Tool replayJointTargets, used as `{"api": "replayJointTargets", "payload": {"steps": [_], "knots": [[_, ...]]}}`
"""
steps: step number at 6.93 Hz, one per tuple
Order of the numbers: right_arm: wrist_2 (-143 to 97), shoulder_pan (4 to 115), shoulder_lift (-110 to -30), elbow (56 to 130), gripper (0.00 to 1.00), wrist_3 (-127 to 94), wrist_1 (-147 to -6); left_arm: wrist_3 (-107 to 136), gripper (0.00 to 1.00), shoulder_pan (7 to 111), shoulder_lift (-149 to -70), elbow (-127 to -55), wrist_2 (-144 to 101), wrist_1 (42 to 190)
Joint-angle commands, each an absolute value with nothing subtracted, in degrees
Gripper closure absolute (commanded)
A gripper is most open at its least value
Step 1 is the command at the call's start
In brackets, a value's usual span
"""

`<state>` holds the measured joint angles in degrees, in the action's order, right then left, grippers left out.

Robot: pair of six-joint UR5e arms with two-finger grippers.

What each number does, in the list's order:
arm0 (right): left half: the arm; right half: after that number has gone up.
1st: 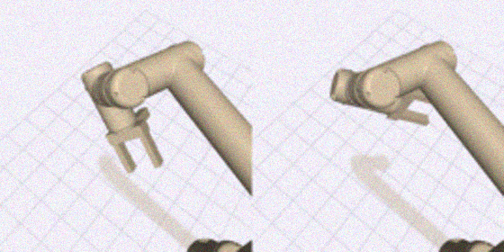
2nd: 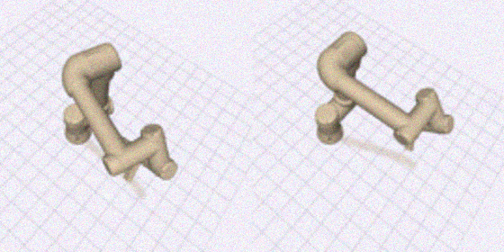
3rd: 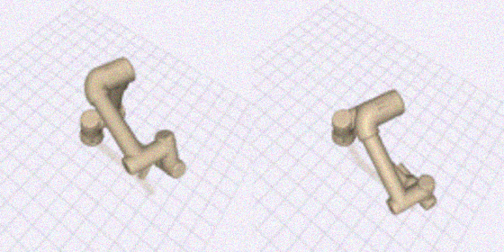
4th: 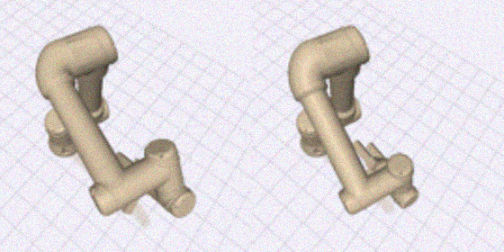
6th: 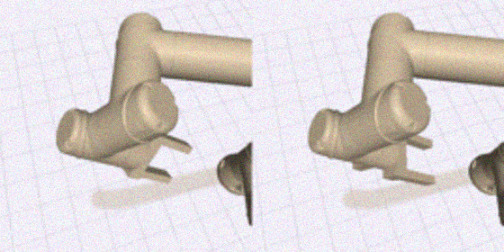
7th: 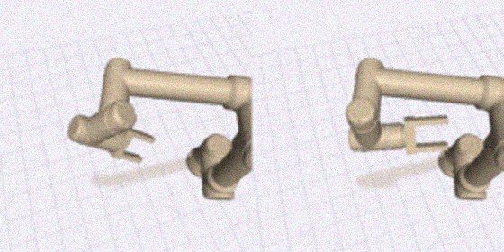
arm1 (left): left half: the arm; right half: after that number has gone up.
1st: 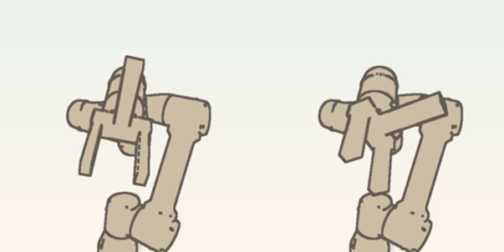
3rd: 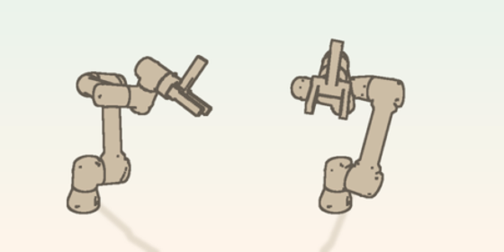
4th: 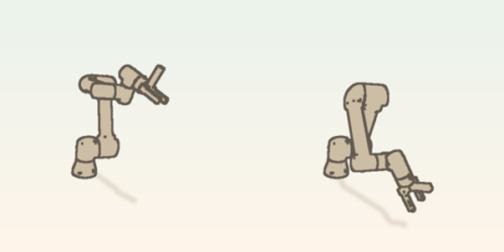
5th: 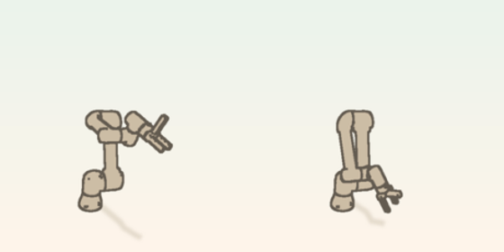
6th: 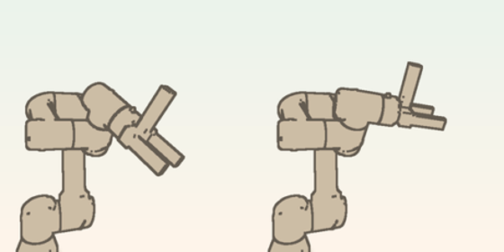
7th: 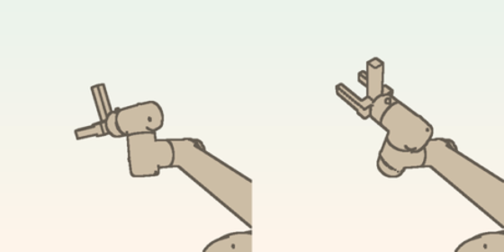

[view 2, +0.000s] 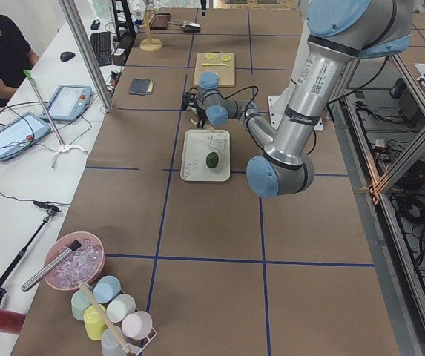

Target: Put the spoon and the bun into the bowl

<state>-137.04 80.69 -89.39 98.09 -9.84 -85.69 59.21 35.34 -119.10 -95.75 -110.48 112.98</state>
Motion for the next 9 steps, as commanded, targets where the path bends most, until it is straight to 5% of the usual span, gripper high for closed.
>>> {"api": "replayJointTargets", "payload": {"steps": [1, 4, 5, 6, 7, 9], "knots": [[-137.1, 80.7, -89.4, 98.2, 0.0, -9.8, -85.6, 63.7, 1.0, 35.0, -127.0, -93.2, -106.6, 113.0], [-137.0, 80.7, -89.4, 98.2, 0.0, -9.7, -85.5, 67.8, 1.0, 30.8, -135.4, -83.5, -99.2, 113.8], [-137.0, 80.6, -89.3, 98.4, 0.0, -9.7, -85.5, 68.0, 0.77, 30.4, -135.4, -83.3, -98.7, 113.8], [-137.1, 80.0, -89.4, 98.4, 0.0, -9.9, -85.0, 67.3, 0.17, 30.4, -134.9, -83.3, -98.6, 113.8], [-137.6, 78.0, -89.4, 98.3, 0.0, -10.4, -82.4, 66.8, 0.05, 30.4, -133.2, -84.1, -98.6, 113.6], [-137.0, 70.3, -89.0, 100.4, 0.0, -21.7, -75.8, 62.2, 0.05, 32.8, -127.6, -93.8, -99.2, 108.9]]}}
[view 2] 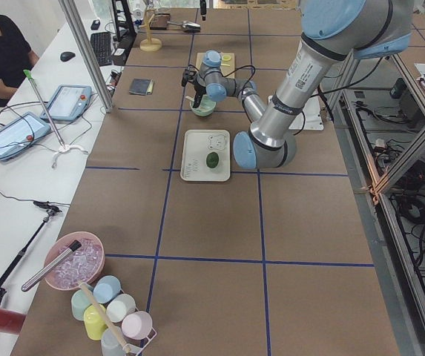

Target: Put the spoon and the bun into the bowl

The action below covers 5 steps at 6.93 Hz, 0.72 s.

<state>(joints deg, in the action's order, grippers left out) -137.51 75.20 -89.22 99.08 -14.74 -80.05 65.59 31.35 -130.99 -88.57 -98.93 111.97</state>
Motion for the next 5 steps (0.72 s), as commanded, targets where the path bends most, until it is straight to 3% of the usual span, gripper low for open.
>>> {"api": "replayJointTargets", "payload": {"steps": [1, 5], "knots": [[-134.6, 65.9, -88.9, 102.5, 0.0, -31.9, -69.8, 54.7, 0.06, 36.1, -126.1, -97.3, -99.2, 104.3], [-121.0, 45.5, -83.1, 110.0, 0.0, -65.2, -69.3, 34.8, 0.06, 53.7, -111.7, -106.3, -119.0, 104.8]]}}
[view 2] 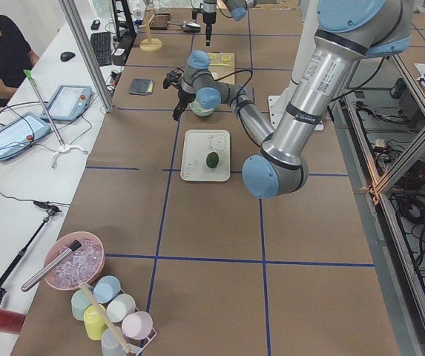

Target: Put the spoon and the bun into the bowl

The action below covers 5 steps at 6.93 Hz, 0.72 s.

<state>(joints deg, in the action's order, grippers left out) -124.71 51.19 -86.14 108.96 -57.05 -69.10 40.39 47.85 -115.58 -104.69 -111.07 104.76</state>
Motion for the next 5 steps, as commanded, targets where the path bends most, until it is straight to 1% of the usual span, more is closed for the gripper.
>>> {"api": "replayJointTargets", "payload": {"steps": [1, 2, 3, 4, 5], "knots": [[-115.0, 39.5, -80.4, 109.8, 0.09, -69.9, -69.5, 34.2, 0.05, 54.3, -110.6, -106.3, -119.5, 104.9], [-112.4, 36.8, -79.7, 109.7, 0.11, -71.1, -71.4, 34.4, 0.03, 54.3, -110.6, -106.9, -119.5, 104.9], [-111.6, 35.5, -79.7, 109.4, 0.12, -71.1, -72.1, 34.6, 0.01, 54.3, -110.5, -107.0, -119.5, 104.9], [-110.0, 33.2, -79.4, 108.1, 0.13, -71.2, -72.1, 35.0, 0.01, 54.2, -110.5, -107.0, -119.4, 104.9], [-109.3, 33.0, -78.8, 108.0, 0.19, -71.1, -72.1, 35.1, 0.01, 54.2, -110.5, -107.0, -119.4, 104.9]]}}
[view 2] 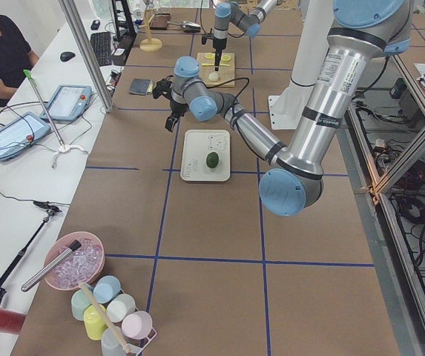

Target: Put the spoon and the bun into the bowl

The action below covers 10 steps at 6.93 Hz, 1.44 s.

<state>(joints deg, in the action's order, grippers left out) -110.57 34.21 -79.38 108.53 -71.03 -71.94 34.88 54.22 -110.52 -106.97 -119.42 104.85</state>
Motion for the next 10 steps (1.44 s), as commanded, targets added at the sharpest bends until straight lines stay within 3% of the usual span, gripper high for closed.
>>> {"api": "replayJointTargets", "payload": {"steps": [1, 2, 6, 7, 8, 9, 10], "knots": [[-109.2, 32.9, -78.7, 107.9, 0.35, -71.2, -72.1, 35.0, 0.01, 54.2, -110.5, -106.8, -119.3, 104.9], [-109.2, 32.9, -78.1, 107.8, 0.39, -71.1, -72.1, 35.0, 0.01, 54.2, -110.5, -106.8, -119.3, 104.9], [-106.3, 32.3, -77.0, 106.0, 0.39, -70.4, -72.2, 35.0, 0.01, 54.1, -110.5, -106.8, -119.1, 104.9], [-105.8, 32.3, -76.8, 106.1, 0.6, -70.3, -72.1, 35.0, 0.01, 54.1, -110.5, -106.8, -119.1, 104.9], [-105.4, 32.3, -76.8, 106.1, 0.89, -70.3, -72.2, 35.0, 0.01, 54.1, -110.5, -106.8, -119.1, 104.9], [-105.4, 32.5, -76.8, 106.5, 1.0, -70.2, -72.1, 35.0, 0.01, 54.1, -110.5, -106.6, -119.1, 104.9], [-105.4, 32.7, -76.7, 106.8, 1.0, -70.1, -72.1, 35.0, 0.01, 54.1, -110.5, -106.5, -119.1, 104.9]]}}
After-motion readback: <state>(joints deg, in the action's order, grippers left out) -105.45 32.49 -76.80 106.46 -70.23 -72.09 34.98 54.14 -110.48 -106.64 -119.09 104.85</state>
